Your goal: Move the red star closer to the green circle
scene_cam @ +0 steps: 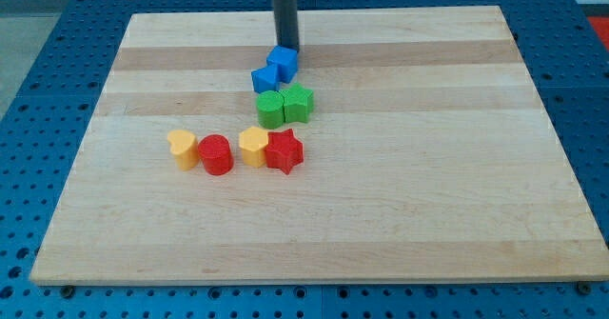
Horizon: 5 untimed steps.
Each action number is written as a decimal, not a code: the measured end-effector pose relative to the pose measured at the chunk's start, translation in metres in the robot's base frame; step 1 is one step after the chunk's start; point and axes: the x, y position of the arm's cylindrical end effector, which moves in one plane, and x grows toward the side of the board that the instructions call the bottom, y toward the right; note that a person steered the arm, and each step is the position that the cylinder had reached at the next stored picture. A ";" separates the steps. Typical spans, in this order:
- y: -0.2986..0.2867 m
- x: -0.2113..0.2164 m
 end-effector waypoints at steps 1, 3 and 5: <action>0.026 -0.007; 0.032 0.086; 0.092 0.123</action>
